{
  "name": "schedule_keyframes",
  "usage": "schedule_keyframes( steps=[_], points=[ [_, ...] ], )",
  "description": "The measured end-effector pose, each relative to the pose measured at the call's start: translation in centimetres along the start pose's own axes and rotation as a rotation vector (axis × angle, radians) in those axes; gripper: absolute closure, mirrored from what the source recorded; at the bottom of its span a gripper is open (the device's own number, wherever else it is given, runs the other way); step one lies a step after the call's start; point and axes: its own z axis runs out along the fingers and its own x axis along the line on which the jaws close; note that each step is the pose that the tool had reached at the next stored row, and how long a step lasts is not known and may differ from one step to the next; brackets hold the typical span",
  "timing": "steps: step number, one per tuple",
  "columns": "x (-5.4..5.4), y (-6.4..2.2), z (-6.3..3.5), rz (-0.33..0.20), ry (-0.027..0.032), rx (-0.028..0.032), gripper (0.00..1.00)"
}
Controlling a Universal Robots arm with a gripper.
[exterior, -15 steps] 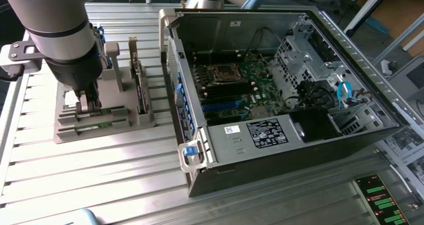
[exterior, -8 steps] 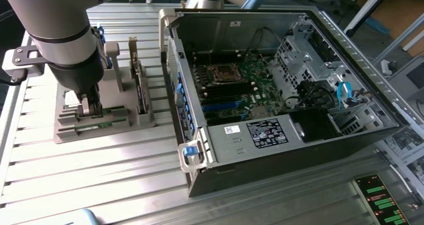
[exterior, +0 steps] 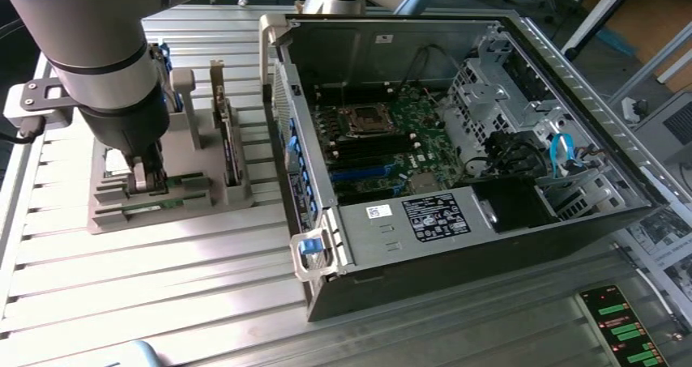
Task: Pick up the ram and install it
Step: 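Pick up the ram and move it above insertion slot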
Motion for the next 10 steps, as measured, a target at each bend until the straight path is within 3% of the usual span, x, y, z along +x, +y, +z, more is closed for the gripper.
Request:
schedule_keyframes(
  steps=[6, 10],
  points=[
    [1.05, 0.06, 0.01, 0.000, 0.0000, 0.0000, 0.75],
    [1.13, 0.06, 0.01, 0.000, 0.0000, 0.0001, 0.75]
  ],
)
